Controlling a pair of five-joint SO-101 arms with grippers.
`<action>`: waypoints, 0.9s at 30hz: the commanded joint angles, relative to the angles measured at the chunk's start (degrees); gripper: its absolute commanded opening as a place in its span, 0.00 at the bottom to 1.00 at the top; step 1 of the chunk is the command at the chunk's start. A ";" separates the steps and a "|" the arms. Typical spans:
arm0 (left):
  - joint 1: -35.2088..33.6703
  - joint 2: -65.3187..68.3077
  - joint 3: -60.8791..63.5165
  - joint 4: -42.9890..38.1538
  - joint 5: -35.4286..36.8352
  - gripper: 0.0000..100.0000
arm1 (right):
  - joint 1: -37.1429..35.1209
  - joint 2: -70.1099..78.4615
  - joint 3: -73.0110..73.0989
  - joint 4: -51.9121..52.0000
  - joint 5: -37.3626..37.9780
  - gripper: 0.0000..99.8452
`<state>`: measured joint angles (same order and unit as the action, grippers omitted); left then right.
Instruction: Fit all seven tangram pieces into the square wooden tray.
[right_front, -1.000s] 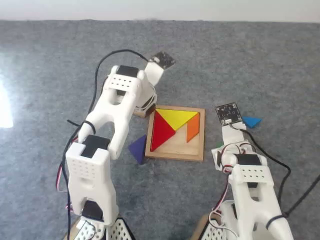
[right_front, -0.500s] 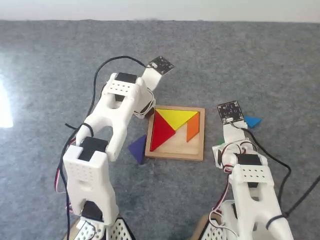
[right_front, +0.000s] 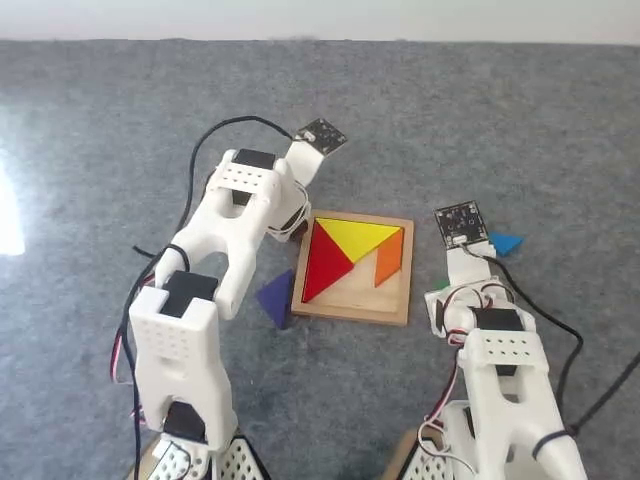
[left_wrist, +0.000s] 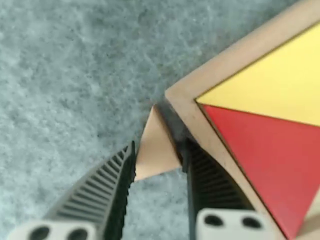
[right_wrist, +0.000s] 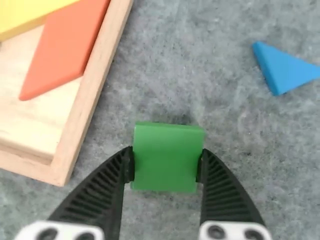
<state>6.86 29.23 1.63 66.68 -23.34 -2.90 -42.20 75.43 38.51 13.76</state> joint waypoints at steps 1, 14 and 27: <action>0.09 1.05 -0.92 3.25 1.23 0.16 | 0.31 -1.80 -0.70 -1.36 -0.35 0.09; -0.88 7.74 -11.12 9.14 6.86 0.23 | 0.22 -1.89 -0.09 -1.71 -0.35 0.09; -0.79 7.38 -11.03 7.03 6.95 0.20 | 0.31 -1.89 -0.18 -1.71 -0.35 0.10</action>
<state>5.45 36.70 -8.75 74.42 -16.92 -2.99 -42.20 75.96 38.51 13.76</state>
